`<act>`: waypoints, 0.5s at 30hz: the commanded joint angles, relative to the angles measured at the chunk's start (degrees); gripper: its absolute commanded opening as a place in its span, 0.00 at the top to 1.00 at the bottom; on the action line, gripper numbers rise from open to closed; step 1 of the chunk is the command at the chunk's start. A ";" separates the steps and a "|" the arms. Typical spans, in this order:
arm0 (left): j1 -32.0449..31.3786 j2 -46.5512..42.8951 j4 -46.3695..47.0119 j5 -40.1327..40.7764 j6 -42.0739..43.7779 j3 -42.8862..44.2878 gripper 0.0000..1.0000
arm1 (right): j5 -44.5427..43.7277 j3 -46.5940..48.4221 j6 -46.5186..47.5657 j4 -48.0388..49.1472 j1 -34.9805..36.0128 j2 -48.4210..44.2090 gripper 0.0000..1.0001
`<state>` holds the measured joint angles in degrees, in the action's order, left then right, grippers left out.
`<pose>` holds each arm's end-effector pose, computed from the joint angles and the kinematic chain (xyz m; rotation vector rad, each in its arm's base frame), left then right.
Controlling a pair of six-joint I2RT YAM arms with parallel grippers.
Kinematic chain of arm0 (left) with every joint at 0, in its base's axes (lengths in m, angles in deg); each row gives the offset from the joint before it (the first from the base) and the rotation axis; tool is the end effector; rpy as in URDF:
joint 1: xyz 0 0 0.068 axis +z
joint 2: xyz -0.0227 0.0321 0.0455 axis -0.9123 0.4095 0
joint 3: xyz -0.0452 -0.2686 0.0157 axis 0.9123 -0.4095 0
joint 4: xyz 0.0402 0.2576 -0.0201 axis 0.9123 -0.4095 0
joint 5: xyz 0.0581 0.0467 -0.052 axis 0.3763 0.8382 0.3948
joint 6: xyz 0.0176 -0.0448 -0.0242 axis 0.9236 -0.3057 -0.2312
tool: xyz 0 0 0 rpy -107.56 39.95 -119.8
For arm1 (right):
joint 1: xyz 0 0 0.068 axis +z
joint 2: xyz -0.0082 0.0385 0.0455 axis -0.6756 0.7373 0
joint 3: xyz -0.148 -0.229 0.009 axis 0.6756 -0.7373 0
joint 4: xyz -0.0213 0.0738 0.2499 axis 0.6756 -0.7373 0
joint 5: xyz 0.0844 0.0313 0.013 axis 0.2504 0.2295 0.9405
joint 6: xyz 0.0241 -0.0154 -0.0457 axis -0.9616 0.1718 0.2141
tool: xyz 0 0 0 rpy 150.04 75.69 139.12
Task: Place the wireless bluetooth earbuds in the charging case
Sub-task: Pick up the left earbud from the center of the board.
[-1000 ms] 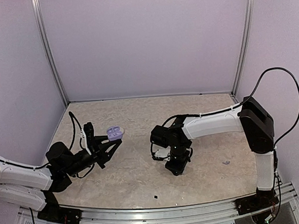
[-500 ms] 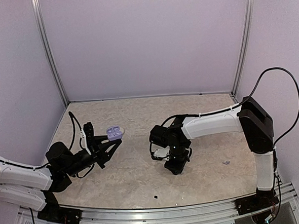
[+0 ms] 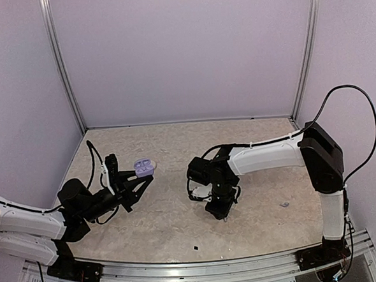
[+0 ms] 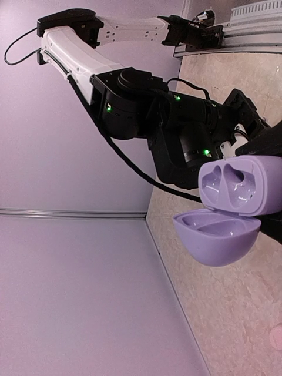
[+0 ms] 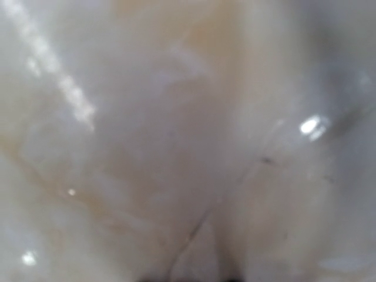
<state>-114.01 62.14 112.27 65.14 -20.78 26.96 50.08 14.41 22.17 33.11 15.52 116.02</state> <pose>0.1366 -0.1621 0.2121 0.6927 1.2736 -0.8689 0.2044 0.3262 0.1533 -1.4898 2.7293 0.0018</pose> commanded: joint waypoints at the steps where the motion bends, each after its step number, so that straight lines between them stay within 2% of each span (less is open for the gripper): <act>1: 0.46 0.44 1.72 -1.01 0.54 0.51 0.97 | -0.87 -0.44 -0.76 0.96 0.51 -1.35 0.66; 15: 0.51 1.76 1.86 -1.76 0.79 1.67 0.97 | -2.35 -3.99 -2.34 0.84 0.53 -2.66 0.70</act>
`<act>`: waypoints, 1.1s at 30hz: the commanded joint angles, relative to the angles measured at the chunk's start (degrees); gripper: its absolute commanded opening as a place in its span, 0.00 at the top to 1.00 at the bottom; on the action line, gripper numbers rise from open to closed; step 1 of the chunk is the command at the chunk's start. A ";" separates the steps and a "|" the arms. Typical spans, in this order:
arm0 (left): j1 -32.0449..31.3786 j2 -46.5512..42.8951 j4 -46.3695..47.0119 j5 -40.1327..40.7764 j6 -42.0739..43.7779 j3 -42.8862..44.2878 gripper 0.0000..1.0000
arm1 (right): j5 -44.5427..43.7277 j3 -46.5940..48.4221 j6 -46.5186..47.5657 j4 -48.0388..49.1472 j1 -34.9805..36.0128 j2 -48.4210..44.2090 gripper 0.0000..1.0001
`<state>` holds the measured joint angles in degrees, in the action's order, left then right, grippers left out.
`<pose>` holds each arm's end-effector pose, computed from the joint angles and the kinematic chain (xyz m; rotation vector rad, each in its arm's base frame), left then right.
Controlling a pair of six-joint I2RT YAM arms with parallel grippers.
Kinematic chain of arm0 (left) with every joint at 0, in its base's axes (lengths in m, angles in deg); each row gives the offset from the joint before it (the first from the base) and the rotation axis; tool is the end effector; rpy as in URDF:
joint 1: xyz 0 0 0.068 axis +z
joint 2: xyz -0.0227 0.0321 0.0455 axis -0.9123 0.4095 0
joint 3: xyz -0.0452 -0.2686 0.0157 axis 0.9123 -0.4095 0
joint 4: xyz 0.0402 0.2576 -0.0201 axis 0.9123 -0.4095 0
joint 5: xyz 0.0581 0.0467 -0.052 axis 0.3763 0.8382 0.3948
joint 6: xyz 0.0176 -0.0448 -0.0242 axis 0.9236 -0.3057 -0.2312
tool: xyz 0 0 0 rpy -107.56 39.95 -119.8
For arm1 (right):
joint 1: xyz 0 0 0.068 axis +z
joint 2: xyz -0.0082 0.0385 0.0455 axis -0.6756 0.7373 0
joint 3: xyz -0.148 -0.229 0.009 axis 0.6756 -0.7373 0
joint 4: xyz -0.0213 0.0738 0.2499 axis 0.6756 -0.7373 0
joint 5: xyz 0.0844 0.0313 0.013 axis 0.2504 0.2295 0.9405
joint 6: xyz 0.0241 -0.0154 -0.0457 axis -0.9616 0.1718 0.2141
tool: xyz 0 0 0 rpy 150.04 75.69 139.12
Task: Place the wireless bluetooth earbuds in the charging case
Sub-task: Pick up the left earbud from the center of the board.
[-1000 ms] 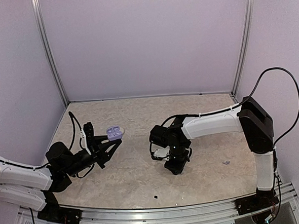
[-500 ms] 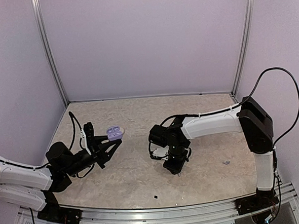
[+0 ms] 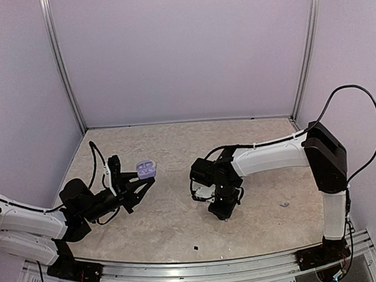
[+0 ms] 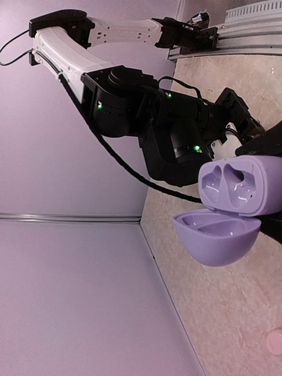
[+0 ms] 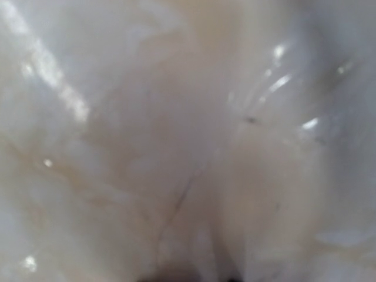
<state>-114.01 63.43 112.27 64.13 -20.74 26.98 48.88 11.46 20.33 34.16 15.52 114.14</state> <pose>0.1375 -0.1641 0.2078 0.7153 1.2896 -0.8773 0.2000 0.3178 0.1529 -1.4406 2.7439 -0.0257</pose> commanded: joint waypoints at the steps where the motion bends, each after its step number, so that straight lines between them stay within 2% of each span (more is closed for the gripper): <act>1: 0.47 0.46 1.89 -0.75 0.75 1.66 0.97 | -1.17 -1.02 -0.37 -0.04 0.52 -0.66 0.70; 10: 0.46 0.58 1.76 -0.84 0.94 1.74 0.97 | -1.69 -0.44 0.83 0.86 0.43 -0.09 0.76; 16: 0.46 0.70 1.80 -0.91 0.93 1.74 0.97 | 0.49 0.89 1.09 1.22 0.43 0.49 0.72; 24: 0.46 0.56 1.62 -0.67 1.15 1.57 0.97 | 1.90 0.69 1.97 2.34 0.38 -0.65 0.83; 33: 0.46 0.89 2.10 -0.72 1.09 1.63 0.97 | -2.52 -1.10 3.54 9.86 0.43 -8.41 0.87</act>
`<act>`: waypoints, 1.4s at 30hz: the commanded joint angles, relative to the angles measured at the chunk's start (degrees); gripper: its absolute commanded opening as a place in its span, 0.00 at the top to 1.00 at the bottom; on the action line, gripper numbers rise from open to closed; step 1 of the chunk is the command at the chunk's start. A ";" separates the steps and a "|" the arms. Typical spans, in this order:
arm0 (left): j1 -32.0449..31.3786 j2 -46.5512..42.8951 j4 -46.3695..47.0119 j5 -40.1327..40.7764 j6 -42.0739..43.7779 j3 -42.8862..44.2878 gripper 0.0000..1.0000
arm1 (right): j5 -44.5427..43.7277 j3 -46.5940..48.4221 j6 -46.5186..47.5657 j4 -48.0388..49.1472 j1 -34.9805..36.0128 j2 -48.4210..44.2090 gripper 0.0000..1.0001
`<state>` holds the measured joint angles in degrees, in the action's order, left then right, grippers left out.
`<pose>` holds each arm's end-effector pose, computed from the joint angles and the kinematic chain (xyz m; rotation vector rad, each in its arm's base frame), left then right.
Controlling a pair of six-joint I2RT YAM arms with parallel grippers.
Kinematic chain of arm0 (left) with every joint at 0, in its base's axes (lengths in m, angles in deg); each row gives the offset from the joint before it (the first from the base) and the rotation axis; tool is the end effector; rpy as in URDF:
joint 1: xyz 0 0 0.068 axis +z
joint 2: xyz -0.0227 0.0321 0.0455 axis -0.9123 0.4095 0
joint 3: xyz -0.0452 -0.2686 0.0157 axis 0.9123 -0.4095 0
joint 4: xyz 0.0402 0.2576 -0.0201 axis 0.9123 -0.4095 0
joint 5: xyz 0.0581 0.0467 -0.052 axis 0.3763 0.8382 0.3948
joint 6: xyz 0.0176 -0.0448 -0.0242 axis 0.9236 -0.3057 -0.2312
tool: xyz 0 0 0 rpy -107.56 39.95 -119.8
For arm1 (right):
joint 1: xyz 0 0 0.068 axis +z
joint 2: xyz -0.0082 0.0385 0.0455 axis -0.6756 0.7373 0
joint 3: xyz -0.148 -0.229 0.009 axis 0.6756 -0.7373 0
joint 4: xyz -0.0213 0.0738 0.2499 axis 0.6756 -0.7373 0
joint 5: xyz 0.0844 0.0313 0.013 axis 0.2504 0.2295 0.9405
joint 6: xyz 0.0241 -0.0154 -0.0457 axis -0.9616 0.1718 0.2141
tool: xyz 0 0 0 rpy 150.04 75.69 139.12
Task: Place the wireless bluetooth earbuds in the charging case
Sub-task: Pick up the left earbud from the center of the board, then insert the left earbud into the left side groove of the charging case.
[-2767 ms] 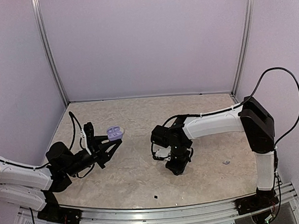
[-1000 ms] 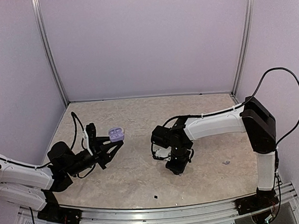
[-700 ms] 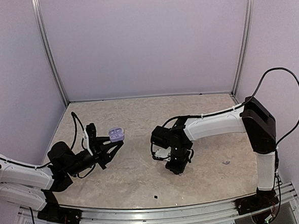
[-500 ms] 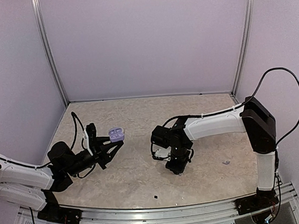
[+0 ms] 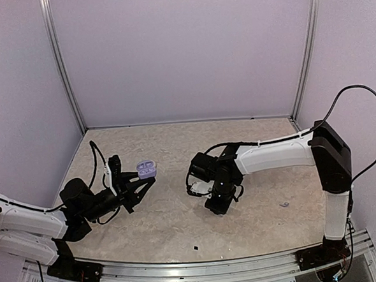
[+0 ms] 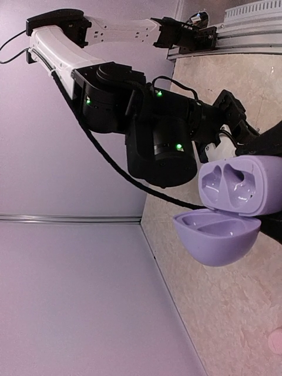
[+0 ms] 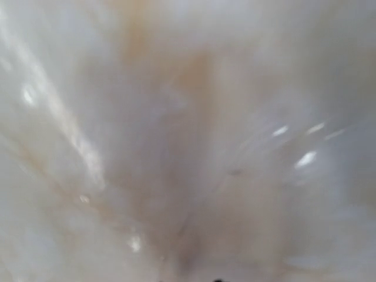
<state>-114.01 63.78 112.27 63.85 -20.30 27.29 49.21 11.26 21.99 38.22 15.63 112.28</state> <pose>0.1383 -0.1652 0.2082 0.7240 1.2853 -0.8743 0.2022 0.3231 0.1642 -1.4406 2.6484 0.0560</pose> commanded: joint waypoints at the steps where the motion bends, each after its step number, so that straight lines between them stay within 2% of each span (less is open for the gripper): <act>1: 0.46 0.62 2.21 -0.44 0.68 1.39 0.97 | -3.34 -1.43 2.50 7.32 0.32 -8.19 0.88; 10: 0.46 2.87 3.02 -1.81 -0.19 3.40 0.97 | -1.47 -8.98 9.18 27.17 2.23 -28.86 0.90; 15: 0.44 5.00 3.53 -4.09 -0.76 5.72 0.97 | 1.61 -10.91 13.28 36.61 5.72 -34.42 0.90; 20: -0.42 6.85 3.70 -5.79 -0.36 7.56 0.97 | 5.93 -9.65 16.30 41.20 9.06 -33.90 0.90; 29: -3.06 8.34 2.83 -7.09 0.65 9.47 0.97 | -3.66 -7.75 24.06 44.73 15.48 -30.26 0.91; 42: -5.08 9.13 2.68 -7.25 1.43 10.23 0.97 | -8.56 -7.72 27.07 49.03 16.67 -28.86 0.90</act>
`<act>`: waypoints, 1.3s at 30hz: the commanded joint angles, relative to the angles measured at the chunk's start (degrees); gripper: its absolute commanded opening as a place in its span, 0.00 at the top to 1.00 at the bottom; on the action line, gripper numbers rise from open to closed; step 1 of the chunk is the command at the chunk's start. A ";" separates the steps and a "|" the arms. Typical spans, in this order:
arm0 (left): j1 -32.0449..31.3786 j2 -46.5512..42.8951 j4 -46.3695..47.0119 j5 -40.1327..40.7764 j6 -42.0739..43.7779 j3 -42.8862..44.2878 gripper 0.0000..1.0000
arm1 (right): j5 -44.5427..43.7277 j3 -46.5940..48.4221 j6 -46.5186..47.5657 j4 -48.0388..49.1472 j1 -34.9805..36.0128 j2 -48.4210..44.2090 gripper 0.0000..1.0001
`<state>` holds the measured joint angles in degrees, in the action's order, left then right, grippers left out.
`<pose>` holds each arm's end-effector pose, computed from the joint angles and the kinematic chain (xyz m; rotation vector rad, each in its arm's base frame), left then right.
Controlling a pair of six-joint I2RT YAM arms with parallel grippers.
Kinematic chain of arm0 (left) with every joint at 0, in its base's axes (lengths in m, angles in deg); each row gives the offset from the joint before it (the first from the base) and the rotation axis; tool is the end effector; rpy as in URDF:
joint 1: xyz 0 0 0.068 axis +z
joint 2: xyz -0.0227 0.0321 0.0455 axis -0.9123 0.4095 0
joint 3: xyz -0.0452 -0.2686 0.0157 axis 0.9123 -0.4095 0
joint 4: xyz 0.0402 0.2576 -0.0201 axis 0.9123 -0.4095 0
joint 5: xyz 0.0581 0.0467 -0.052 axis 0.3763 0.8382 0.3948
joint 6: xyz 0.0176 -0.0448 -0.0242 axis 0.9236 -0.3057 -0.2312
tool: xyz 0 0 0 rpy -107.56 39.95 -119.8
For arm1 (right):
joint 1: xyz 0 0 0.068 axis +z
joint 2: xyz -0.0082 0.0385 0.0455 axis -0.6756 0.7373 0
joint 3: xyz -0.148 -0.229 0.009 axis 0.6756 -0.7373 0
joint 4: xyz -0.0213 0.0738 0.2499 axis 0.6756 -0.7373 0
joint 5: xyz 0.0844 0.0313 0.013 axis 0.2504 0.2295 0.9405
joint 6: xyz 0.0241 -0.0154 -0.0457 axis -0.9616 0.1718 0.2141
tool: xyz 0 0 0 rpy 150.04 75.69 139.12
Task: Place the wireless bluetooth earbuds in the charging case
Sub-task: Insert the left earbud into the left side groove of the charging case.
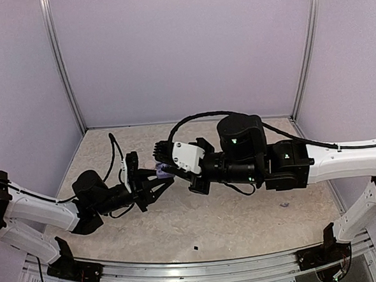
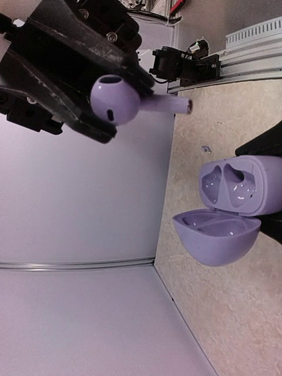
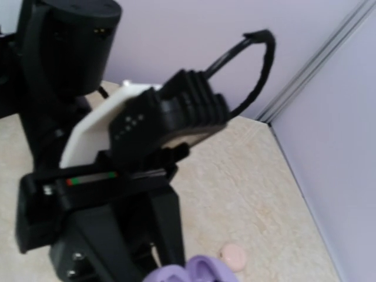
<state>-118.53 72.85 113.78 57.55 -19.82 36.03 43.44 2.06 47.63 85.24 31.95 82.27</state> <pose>0.1444 -0.2076 0.2223 0.8647 1.2000 -1.0076 0.0987 0.3370 0.3571 -1.3502 1.2725 0.4899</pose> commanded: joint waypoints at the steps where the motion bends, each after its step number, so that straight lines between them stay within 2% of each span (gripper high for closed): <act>1: -0.62 0.00 1.13 -1.01 0.96 1.48 0.97 | -3.08 1.61 1.48 1.75 0.34 1.62 0.90; 21: -1.13 -0.53 0.99 -0.59 1.40 1.13 0.97 | -6.11 1.71 3.39 0.49 0.30 3.70 0.91; 39: -1.08 -0.05 1.72 -3.73 1.80 1.39 0.97 | 0.55 2.83 5.37 -4.02 0.49 4.90 0.88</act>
<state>-119.32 72.85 112.97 56.31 -18.97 36.05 40.40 3.53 52.81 83.10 31.98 86.01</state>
